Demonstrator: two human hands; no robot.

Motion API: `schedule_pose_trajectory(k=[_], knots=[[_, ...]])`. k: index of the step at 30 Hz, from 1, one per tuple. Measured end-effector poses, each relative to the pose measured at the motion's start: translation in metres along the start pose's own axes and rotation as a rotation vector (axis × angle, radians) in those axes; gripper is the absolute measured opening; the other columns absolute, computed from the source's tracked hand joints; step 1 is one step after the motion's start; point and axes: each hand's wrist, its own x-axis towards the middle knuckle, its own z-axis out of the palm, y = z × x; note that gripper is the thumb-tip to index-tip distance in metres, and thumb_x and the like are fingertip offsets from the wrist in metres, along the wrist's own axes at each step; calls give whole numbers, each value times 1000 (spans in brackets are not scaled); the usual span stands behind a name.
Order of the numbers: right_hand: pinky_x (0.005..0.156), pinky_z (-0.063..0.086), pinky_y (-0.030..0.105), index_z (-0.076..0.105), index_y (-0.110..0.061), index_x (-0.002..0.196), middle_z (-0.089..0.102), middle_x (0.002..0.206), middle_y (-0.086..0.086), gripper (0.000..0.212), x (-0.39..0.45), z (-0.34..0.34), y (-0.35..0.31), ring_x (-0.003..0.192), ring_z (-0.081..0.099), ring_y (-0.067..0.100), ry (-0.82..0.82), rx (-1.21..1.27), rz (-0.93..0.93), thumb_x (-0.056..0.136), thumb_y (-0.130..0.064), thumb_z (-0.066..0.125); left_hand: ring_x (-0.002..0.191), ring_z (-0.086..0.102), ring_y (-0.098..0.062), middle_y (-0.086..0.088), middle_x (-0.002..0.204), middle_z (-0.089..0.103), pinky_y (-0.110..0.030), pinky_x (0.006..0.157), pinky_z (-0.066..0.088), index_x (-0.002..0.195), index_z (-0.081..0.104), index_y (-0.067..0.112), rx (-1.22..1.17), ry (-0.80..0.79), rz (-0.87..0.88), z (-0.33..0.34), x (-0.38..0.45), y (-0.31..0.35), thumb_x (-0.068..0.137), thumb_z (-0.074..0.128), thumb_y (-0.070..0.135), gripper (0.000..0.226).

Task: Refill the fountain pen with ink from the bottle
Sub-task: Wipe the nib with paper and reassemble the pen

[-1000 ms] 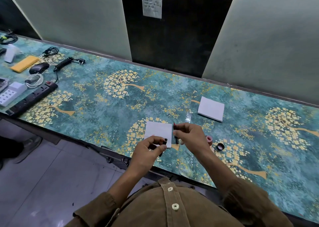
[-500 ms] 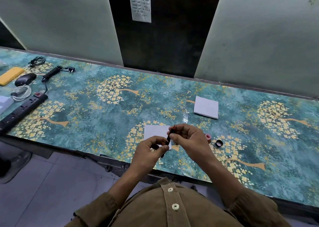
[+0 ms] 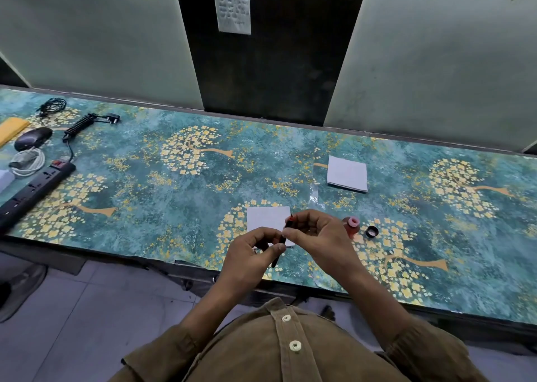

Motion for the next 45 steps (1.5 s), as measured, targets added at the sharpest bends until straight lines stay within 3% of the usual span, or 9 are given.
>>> schedule_pose_trajectory(k=[4, 8, 11, 17, 23, 28, 35, 42, 45], knots=[[72, 54, 38, 71, -8, 90, 73, 81, 12, 15, -5, 1, 3, 73, 65, 17, 6, 20, 9, 79, -10, 81, 57, 56, -6, 7, 64, 66, -16, 54, 41, 91, 76, 17, 22, -36, 23, -2, -3, 0, 85, 75, 10, 9], [76, 57, 27, 74, -16, 106, 75, 91, -1, 20, -12, -4, 1, 79, 68, 6, -35, -73, 0, 87, -9, 73, 61, 60, -12, -2, 67, 69, -35, 59, 46, 88, 74, 24, 30, -68, 30, -1, 0, -1, 85, 75, 16, 9], [79, 59, 30, 77, -16, 102, 76, 100, 2, 16, -15, -5, 1, 87, 70, 6, 5, -88, -12, 89, -9, 71, 62, 61, -15, -5, 68, 69, -41, 62, 51, 86, 74, 28, 37, -74, 30, 0, 4, 0, 85, 75, 18, 11], [65, 50, 22, 70, -9, 89, 69, 80, 8, 18, -22, -9, 1, 72, 62, 8, 118, -61, -5, 80, -20, 82, 67, 64, -28, -6, 67, 69, -39, 59, 49, 92, 75, 26, 42, -146, 52, 6, 6, 4, 87, 74, 16, 12], [78, 59, 44, 74, -32, 101, 70, 93, -9, 16, -27, -9, 4, 88, 67, 12, 72, -79, -21, 86, -24, 72, 66, 63, -22, -3, 68, 70, -28, 58, 49, 92, 75, 23, 55, -178, 63, 7, 5, 7, 88, 73, 14, 11], [76, 59, 45, 75, -22, 87, 71, 92, -3, 10, -26, -5, 4, 90, 69, 19, 146, -91, -14, 80, -24, 82, 63, 62, -13, -6, 70, 70, -15, 54, 42, 94, 75, 19, 50, -182, 36, 5, 5, 3, 88, 73, 14, 9], [74, 57, 41, 77, -28, 95, 69, 93, -6, 11, -20, -3, 6, 87, 68, 16, 78, -97, 0, 84, -28, 77, 65, 62, -20, -7, 69, 69, -20, 58, 45, 94, 75, 20, 14, -174, 26, 2, 9, -2, 88, 73, 13, 10], [74, 55, 38, 78, -14, 92, 71, 88, -9, 10, -9, 2, 5, 87, 70, 19, 110, -131, -2, 83, -19, 79, 59, 60, -15, -4, 66, 71, -22, 65, 42, 92, 78, 20, 37, -136, 23, -4, 15, -7, 85, 75, 16, 8], [72, 55, 36, 77, -10, 91, 72, 89, -4, 13, -4, 5, 6, 85, 70, 20, 138, -135, -5, 82, -19, 80, 52, 52, -7, 1, 64, 69, -22, 54, 39, 90, 79, 22, 50, -104, 28, -6, 18, -5, 85, 76, 15, 9]])
